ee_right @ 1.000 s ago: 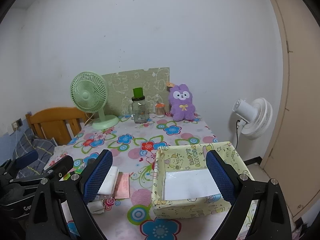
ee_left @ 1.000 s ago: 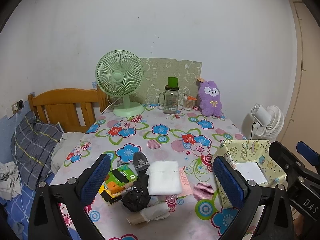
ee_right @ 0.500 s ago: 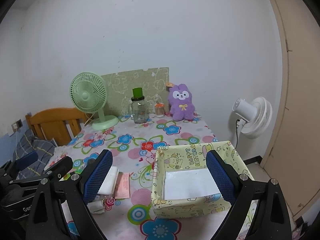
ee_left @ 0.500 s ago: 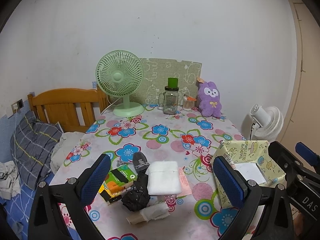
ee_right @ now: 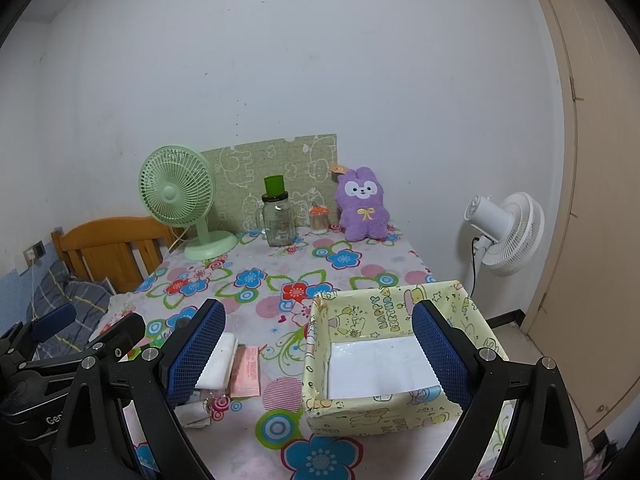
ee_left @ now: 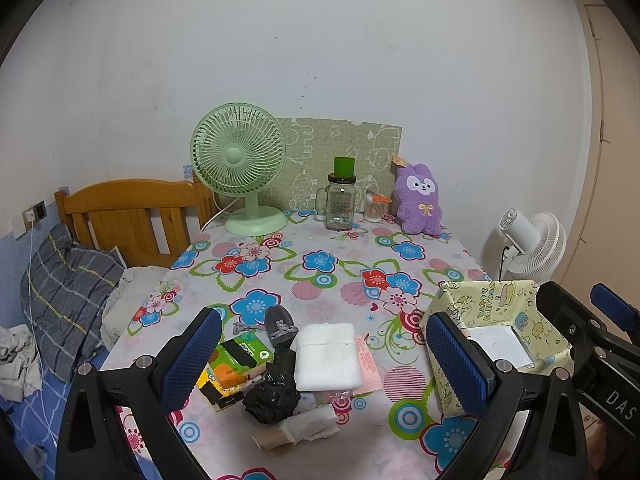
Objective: Organize soft objects
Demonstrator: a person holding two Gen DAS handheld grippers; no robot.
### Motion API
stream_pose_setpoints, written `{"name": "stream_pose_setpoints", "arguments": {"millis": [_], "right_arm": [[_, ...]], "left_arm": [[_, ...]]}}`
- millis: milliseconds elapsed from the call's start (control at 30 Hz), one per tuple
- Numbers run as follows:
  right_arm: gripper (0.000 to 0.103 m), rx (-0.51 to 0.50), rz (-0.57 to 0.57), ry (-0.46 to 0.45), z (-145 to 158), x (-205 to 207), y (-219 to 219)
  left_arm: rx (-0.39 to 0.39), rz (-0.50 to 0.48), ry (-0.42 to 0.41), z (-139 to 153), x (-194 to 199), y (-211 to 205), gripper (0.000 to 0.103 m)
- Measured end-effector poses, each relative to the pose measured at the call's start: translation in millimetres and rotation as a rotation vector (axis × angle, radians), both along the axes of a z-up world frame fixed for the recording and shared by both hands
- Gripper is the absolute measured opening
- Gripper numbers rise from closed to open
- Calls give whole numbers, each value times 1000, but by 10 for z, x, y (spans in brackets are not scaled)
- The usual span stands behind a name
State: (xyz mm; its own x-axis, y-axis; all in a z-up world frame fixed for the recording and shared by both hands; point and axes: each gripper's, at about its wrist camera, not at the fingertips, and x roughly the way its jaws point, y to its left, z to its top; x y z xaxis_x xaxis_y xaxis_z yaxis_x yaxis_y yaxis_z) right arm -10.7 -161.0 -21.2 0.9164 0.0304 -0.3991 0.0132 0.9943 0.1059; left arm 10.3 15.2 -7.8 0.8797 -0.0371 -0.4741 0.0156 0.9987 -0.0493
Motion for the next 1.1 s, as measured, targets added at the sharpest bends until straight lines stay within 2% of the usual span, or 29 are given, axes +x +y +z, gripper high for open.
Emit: {"name": "stream_pose_setpoints", "arguments": {"millis": [800, 1100], "right_arm": [[96, 5, 6, -1, -12, 35, 20], [96, 15, 12, 5, -49, 164, 100]], "left_arm": [[18, 3, -1, -52, 10, 28, 103], [22, -14, 18, -151, 105, 56, 103]]}}
